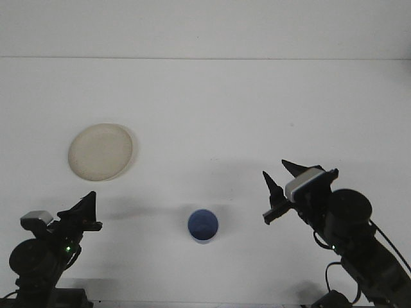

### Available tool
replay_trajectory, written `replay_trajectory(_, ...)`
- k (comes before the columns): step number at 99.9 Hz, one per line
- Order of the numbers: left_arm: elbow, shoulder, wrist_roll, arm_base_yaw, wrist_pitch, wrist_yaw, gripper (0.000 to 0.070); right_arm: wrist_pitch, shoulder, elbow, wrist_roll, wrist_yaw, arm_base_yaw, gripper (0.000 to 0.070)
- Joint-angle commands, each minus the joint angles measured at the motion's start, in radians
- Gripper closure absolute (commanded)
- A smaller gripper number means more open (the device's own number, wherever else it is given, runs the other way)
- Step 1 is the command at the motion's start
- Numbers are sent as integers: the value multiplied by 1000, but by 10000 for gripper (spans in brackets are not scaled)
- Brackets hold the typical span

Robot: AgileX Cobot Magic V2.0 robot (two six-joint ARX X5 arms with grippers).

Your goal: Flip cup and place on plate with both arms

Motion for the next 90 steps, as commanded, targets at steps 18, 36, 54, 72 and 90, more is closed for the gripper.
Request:
replay_trajectory(18, 305, 368, 290, -59, -206, 145, 686, 95, -196, -221, 23, 71, -49, 366)
replay_trajectory(36, 473, 569, 402, -162, -351, 235, 450, 92, -278, -308, 11, 74, -82, 366)
replay_trajectory(54, 618, 744, 459, -304, -529, 234, 269, 88, -285, -326, -1, 71, -96, 366)
replay_trajectory(72, 744, 910, 481, -454, -667, 202, 269, 88, -285, -326, -4, 71, -97, 366)
replay_trajectory(90, 828, 1048, 494, -594, -700, 111, 268, 88, -285, -326, -4, 69, -97, 366)
